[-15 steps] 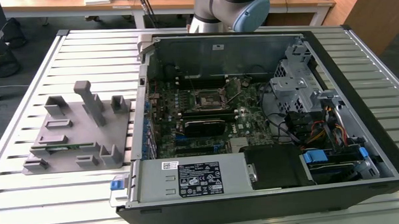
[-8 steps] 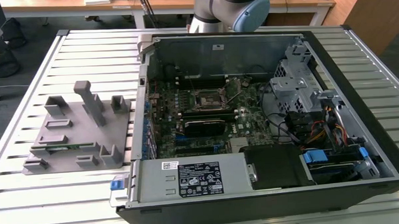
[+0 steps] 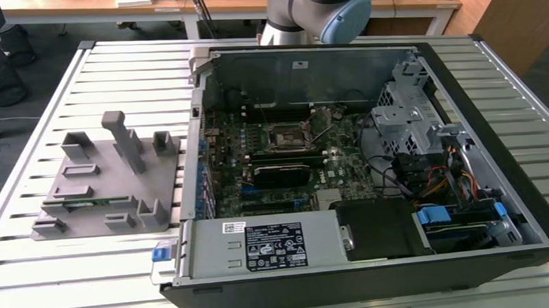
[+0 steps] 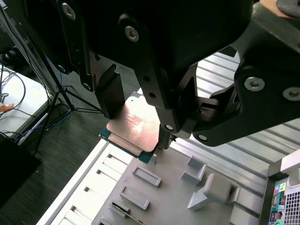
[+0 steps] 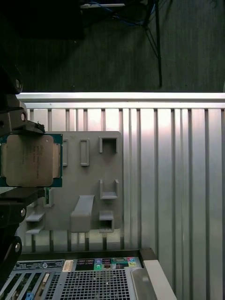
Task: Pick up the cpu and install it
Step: 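Pick up the cpu and move it towards the insertion slot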
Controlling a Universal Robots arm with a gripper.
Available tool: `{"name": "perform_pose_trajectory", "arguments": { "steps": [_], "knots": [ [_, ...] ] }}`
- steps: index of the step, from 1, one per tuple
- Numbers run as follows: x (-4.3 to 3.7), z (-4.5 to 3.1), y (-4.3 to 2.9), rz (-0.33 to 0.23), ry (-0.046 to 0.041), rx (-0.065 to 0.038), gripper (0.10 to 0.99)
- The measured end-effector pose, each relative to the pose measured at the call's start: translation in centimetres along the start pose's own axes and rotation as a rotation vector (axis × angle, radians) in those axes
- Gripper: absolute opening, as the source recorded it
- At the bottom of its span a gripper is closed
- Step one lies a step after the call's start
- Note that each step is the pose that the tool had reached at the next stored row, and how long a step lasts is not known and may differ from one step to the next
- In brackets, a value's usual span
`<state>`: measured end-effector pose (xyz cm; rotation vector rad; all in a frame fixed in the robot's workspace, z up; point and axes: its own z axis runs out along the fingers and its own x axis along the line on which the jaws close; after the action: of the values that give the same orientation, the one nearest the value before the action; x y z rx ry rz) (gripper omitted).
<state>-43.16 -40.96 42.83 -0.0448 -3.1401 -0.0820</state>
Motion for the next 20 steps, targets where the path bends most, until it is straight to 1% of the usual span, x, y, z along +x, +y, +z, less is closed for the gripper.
{"name": "perform_pose_trajectory", "arguments": {
  "steps": [20],
  "knots": [
    [-0.09,-0.46,0.03,0.000,0.0000,0.000,0.537]
  ]
}}
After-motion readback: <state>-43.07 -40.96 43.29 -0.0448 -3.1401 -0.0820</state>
